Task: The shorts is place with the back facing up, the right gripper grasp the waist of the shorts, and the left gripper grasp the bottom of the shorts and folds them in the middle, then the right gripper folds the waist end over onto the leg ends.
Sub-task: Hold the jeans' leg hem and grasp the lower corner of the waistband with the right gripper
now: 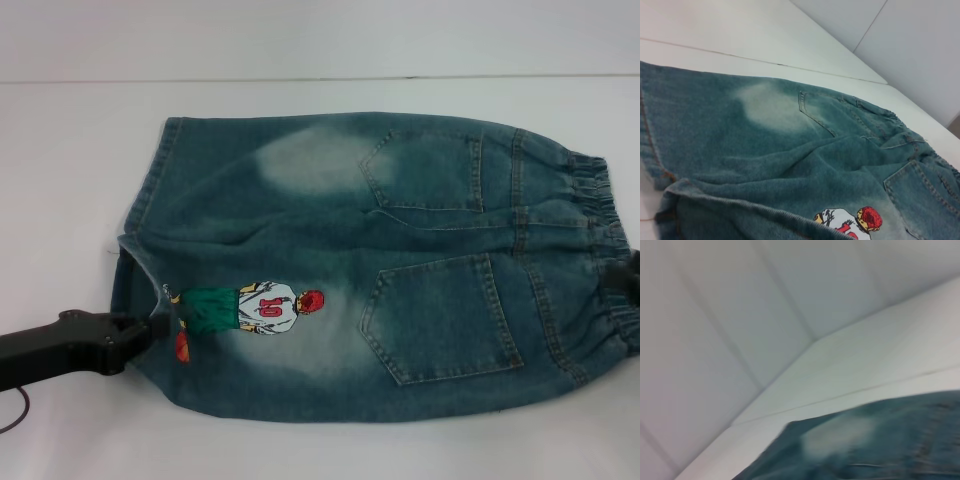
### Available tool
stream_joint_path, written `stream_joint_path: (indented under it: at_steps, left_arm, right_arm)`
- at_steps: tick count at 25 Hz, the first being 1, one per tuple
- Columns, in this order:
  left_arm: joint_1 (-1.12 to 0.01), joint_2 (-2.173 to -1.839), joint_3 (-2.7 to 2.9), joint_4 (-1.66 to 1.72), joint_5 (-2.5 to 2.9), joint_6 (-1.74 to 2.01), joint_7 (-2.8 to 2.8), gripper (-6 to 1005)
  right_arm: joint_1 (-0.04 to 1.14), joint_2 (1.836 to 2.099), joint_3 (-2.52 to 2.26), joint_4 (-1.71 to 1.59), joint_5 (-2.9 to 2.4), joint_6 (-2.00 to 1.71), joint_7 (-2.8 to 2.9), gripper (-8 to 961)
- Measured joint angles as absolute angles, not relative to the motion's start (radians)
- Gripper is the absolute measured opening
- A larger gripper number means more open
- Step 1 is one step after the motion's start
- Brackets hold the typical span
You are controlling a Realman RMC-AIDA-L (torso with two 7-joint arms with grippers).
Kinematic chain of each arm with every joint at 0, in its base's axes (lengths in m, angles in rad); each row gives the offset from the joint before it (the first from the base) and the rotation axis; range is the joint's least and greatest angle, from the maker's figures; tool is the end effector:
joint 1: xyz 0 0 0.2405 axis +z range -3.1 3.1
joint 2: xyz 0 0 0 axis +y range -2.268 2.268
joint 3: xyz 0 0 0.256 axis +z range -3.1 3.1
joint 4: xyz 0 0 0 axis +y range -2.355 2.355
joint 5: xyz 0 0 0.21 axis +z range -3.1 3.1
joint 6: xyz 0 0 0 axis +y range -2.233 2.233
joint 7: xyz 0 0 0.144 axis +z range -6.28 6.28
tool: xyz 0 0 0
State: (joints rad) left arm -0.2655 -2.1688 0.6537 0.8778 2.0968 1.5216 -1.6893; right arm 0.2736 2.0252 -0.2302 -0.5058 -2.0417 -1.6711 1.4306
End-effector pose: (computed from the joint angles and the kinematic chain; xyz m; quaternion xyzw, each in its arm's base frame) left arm -0.3249 0.2669 0.0038 -0.8658 -0.4214 -0.2058 0.1745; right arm 0.3641 0.2403 0.0462 -0.7961 0.4241 0.3563 0.2438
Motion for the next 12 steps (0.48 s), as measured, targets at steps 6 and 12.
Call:
stream_joint_path:
  at_steps: [6,12]
  left_arm:
    - [-0.277,-2.168,0.655,0.871,2.097,1.522,-1.689,51]
    - [-0.286,-2.168,0.655,0.867,2.103,1.522,-1.692,51]
  right_arm:
    - [0.231,2.005,-0.21,-0.539,-2.056,-1.617,1.648,935]
    - [0.221,2.004,-0.21,-0.539,-2.079,-1.562,1.687,933]
